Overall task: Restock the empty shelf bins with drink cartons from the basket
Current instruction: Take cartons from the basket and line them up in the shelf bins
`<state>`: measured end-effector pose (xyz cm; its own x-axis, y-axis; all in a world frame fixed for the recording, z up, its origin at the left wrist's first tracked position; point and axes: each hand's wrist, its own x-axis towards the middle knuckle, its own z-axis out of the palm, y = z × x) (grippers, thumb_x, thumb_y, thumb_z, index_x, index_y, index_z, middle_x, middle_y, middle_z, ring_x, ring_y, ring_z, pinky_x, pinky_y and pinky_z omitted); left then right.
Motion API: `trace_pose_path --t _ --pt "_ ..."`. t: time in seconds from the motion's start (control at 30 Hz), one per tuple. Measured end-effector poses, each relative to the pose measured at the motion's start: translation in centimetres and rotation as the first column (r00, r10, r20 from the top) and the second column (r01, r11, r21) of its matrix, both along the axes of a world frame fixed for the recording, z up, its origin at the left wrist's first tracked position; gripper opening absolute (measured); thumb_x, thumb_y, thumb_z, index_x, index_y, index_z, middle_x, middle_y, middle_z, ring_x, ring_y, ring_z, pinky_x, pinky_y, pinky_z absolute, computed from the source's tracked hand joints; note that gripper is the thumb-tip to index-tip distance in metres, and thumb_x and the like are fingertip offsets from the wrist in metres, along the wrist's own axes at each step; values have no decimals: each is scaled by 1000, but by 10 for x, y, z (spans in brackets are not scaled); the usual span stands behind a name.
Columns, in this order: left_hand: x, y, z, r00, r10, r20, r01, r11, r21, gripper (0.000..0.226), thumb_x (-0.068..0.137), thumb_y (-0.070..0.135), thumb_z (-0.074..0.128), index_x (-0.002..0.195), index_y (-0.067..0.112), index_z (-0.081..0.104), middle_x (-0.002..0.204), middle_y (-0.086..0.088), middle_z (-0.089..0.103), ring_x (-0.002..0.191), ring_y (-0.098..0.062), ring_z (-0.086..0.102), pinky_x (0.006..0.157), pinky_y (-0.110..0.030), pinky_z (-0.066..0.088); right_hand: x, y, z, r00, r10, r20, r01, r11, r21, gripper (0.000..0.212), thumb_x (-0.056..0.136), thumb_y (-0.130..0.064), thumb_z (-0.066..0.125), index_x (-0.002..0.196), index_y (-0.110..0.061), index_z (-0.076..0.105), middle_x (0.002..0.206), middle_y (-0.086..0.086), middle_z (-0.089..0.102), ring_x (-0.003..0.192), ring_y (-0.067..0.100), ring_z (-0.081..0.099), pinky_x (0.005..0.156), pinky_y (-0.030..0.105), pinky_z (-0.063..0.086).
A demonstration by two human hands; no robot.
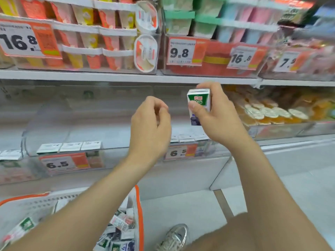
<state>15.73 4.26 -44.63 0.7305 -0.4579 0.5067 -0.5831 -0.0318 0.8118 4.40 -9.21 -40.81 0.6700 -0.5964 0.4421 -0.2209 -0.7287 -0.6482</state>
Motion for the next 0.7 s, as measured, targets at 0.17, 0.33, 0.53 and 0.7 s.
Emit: trace_pose_path --t 0.17,0.33,0.53,0.7 --pt "-25 -42 -28 898 -328 295 169 873 457 20 95 17 54 114 19 60 117 2 57 109 -22 52 94 -42 46 -44 -72 -32 962 -224 -157 199 966 -164 36 90 -11 76 118 -24 58 104 -3 60 96 3 58 71 16 34" --pt "-40 -79 -46 809 -488 327 144 705 695 38 97 19 51 135 13 52 136 -4 51 125 -29 46 105 -41 40 -57 -110 -68 894 -302 -331 199 929 -311 43 91 -6 71 129 -23 61 116 9 60 109 33 54 91 44 46" --pt "-40 -109 -56 793 -496 355 56 639 767 38 105 36 46 138 17 49 135 -4 55 122 -35 53 97 -44 42 -60 -128 -77 793 -211 -571 125 975 -186 57 95 5 62 143 -24 56 129 11 48 94 18 50 87 26 39" --pt "-34 -124 -56 807 -498 318 23 565 825 37 104 44 54 122 12 53 119 -8 61 113 -35 53 81 -41 39 -55 -130 -71 703 -102 -704 111 993 -33 58 90 3 51 142 -24 57 140 11 58 125 29 56 98 35 47"
